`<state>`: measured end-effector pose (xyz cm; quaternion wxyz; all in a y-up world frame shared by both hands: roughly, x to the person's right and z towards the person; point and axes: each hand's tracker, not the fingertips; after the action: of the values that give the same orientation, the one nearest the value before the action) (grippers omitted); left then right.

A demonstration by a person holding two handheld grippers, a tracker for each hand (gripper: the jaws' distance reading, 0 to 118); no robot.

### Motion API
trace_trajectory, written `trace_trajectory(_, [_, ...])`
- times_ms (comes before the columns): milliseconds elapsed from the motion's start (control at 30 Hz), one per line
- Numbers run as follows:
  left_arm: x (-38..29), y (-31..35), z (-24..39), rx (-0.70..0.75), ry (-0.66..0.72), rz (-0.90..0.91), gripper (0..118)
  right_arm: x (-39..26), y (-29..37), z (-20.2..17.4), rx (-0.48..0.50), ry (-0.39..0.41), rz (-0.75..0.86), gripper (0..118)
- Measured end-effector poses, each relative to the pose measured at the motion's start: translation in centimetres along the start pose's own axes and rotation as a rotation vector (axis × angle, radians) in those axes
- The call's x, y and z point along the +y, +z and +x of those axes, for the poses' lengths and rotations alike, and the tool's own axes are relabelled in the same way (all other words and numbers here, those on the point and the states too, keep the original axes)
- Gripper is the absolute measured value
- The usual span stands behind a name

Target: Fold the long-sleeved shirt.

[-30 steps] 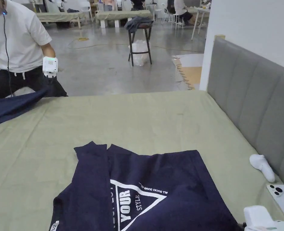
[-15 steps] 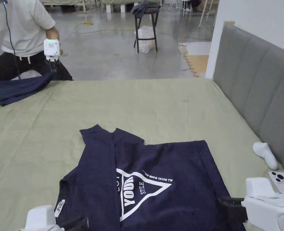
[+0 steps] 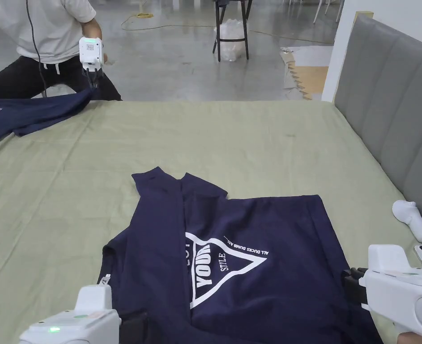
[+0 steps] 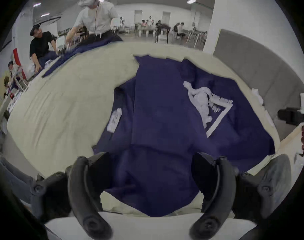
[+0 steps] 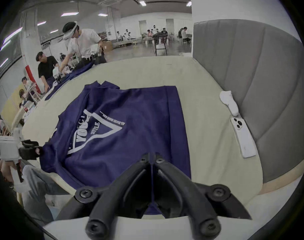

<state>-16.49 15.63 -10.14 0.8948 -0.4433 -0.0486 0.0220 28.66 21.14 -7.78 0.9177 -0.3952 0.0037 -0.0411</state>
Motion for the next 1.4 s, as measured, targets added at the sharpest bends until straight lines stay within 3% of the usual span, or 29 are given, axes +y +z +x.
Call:
trace_trajectory(67, [-1.1, -1.6, 0.2, 0.001, 0.006, -0.068, 89, -0.2, -0.7, 0.3, 0.0, 0.0, -0.018, 0])
trace_trajectory(100, [-1.6, -2.7, 0.4, -0.011, 0.01, -0.098, 80, -0.1, -0.9, 0.4, -0.001, -0.001, -0.022, 1])
trace_trajectory(133, [-2.1, -4.0, 0.7, -0.029, 0.006, -0.132, 55, 0.2, -1.2, 0.6, -0.003, -0.001, -0.028, 1])
trace_trajectory(200, [-2.4, -2.7, 1.4, 0.014, -0.032, -0.031, 45, 1.4, -2.0, 1.1, 0.0, 0.012, -0.04, 1])
trace_trajectory(233, [-2.1, -2.0, 1.4, -0.02, -0.032, -0.077, 22, 2.4, -2.5, 1.4, 0.001, 0.023, -0.041, 1])
trace_trajectory(267, [-1.4, -2.8, 0.3, -0.093, 0.022, -0.089, 12, 3.7, -3.0, 1.6, -0.003, 0.033, -0.038, 2])
trace_trajectory(300, [-1.2, -2.3, 0.1, -0.09, 0.076, -0.082, 12, 5.2, -3.8, 2.0, -0.013, 0.046, -0.033, 9])
trace_trajectory(367, [-1.1, -1.3, 0.0, -0.087, 0.049, -0.079, 12, 9.0, -6.0, 2.6, -0.018, 0.066, -0.026, 46])
trace_trajectory(467, [-0.1, -1.6, -0.7, -0.094, 0.044, -0.088, 12, 15.1, -10.7, 3.6, -0.023, 0.098, -0.025, 58])
trace_trajectory(500, [0.0, -1.5, -0.8, -0.098, 0.048, -0.089, 12, 17.0, -12.7, 4.0, -0.033, 0.106, -0.039, 71])
trace_trajectory(533, [-0.2, -1.0, 0.1, -0.087, 0.044, -0.083, 12, 18.6, -15.0, 4.3, -0.049, 0.132, -0.079, 97])
trace_trajectory(567, [-0.1, -1.0, 0.2, -0.089, 0.049, -0.085, 12, 20.0, -17.4, 4.7, -0.05, 0.147, -0.123, 108])
trace_trajectory(600, [-0.1, -1.0, 0.2, -0.088, 0.053, -0.089, 12, 21.0, -19.3, 4.6, -0.039, 0.151, -0.161, 109])
trace_trajectory(733, [0.2, -1.2, 0.5, -0.087, 0.093, -0.11, 12, 21.8, -26.8, 5.0, -0.038, 0.127, -0.283, 99])
trace_trajectory(767, [0.3, -1.3, 0.5, -0.086, 0.1, -0.114, 12, 21.3, -28.4, 4.9, -0.045, 0.12, -0.321, 88])
trace_trajectory(800, [0.5, -1.5, 0.4, -0.087, 0.101, -0.12, 12, 20.6, -29.5, 4.7, -0.041, 0.117, -0.358, 66])
trace_trajectory(867, [0.5, -1.7, 0.4, -0.085, 0.105, -0.129, 12, 18.8, -30.3, 3.8, -0.033, 0.113, -0.391, 59])
trace_trajectory(900, [0.6, -1.7, 0.4, -0.085, 0.108, -0.131, 12, 18.8, -29.2, 3.4, -0.081, 0.125, -0.295, 60])
trace_trajectory(933, [0.9, -1.7, 0.1, -0.093, 0.112, -0.131, 12, 18.9, -28.3, 3.5, -0.05, 0.102, -0.31, 52])
trace_trajectory(1000, [1.8, -1.2, -0.2, -0.112, 0.123, -0.106, 12, 19.1, -26.7, 3.6, 0.072, 0.071, -0.279, 5])
trace_trajectory(1067, [3.7, -0.2, -1.0, -0.156, 0.18, -0.026, 12, 20.4, -23.5, 3.7, -0.022, 0.058, -0.214, 5])
trace_trajectory(1233, [12.0, 3.6, -2.5, -0.255, 0.175, 0.184, 12, 27.9, -11.2, 3.6, 0.059, 0.01, 0.03, 5])
trace_trajectory(1400, [26.3, 9.3, -3.4, -0.274, 0.145, 0.411, 12, 38.4, 1.7, 2.4, 0.027, 0.066, 0.327, 5])
